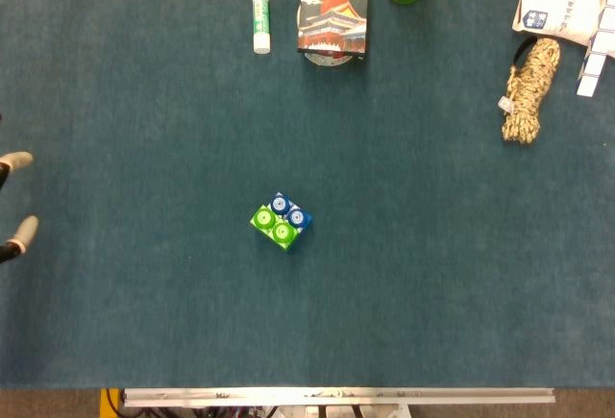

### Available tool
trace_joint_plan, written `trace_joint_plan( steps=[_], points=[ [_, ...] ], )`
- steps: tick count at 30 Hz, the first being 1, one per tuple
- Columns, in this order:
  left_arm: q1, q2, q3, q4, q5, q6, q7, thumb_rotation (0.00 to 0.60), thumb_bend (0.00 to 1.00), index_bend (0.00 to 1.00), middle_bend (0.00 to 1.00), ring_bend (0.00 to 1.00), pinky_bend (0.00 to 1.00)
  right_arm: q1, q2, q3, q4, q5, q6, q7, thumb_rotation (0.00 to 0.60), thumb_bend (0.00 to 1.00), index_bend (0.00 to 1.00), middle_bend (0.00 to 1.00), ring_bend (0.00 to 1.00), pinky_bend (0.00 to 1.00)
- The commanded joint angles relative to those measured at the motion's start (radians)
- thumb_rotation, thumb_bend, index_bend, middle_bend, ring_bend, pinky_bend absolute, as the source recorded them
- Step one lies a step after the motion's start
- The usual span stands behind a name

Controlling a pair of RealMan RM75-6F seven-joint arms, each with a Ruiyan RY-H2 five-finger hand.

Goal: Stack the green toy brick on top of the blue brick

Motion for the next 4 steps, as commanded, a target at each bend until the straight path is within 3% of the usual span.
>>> trace_joint_plan(
  steps=[1, 4],
  points=[
    [0.017, 0.002, -0.024, 0.019, 0.005, 0.002, -0.034, 0.600, 0.26, 0.27, 0.08, 0.05, 0.01, 0.012, -0.005, 0.001, 0.008, 0.011, -0.024, 0.000, 0.600, 0.63, 0.17, 0.26, 0.15, 0.24],
    [0.020, 0.004, -0.033, 0.026, 0.000, -0.019, -0.047, 0.600, 0.26, 0.27, 0.09, 0.05, 0.01, 0.024, -0.008, 0.001, 0.016, 0.027, -0.052, -0.004, 0.600, 0.63, 0.17, 0.26, 0.15, 0.24]
  ],
)
